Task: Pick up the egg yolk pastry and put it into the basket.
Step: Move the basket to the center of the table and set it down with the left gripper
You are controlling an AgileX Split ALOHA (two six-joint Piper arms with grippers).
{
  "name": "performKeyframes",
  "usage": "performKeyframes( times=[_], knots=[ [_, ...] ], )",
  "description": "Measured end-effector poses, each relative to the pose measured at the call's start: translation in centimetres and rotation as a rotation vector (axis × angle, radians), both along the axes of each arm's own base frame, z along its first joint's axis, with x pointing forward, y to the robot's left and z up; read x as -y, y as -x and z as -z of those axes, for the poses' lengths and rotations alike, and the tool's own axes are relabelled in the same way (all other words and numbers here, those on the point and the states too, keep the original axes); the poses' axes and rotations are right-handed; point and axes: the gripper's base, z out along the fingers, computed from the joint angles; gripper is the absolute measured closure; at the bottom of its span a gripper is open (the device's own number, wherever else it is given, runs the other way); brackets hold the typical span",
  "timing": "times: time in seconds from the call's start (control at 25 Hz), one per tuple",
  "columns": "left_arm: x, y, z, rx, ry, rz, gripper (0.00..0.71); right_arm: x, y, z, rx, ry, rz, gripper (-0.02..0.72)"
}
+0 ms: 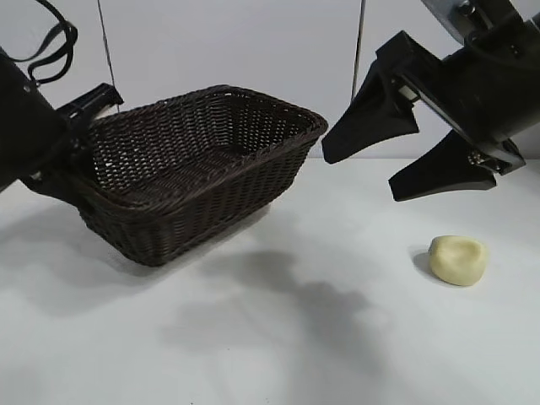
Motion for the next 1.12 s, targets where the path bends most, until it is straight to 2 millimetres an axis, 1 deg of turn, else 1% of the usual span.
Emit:
performKeyframes(
  times=[0.12,0.28,0.44,0.52,0.64,0.76,1.12],
  knots=[
    [-0.6,-0.6,-1.2,0.034,-0.049,0.155,0.61,0.0,0.0,0.0,0.0,0.0,0.0,0.072],
    [-0.5,-0.6,-2.2,0.059,-0.103,0.373,0.61,0.0,0.0,0.0,0.0,0.0,0.0,0.072],
    [-0.4,-0.8,-2.1,0.049,-0.127,0.501,0.61,0.0,0.0,0.0,0.0,0.0,0.0,0.072],
    [-0.2,-1.3,-1.5,0.032,-0.131,0.545,0.61,0.0,0.0,0.0,0.0,0.0,0.0,0.072],
    [0.3,-1.9,-0.2,-0.014,-0.135,0.607,0.61,0.0,0.0,0.0,0.0,0.001,-0.001,0.072],
    [0.5,-2.3,0.7,-0.036,-0.136,0.65,0.61,0.0,0.0,0.0,0.0,0.001,-0.001,0.072],
    [0.8,-2.3,0.9,-0.029,-0.141,0.677,0.61,0.0,0.0,0.0,0.0,0.0,0.002,0.072]
  ],
)
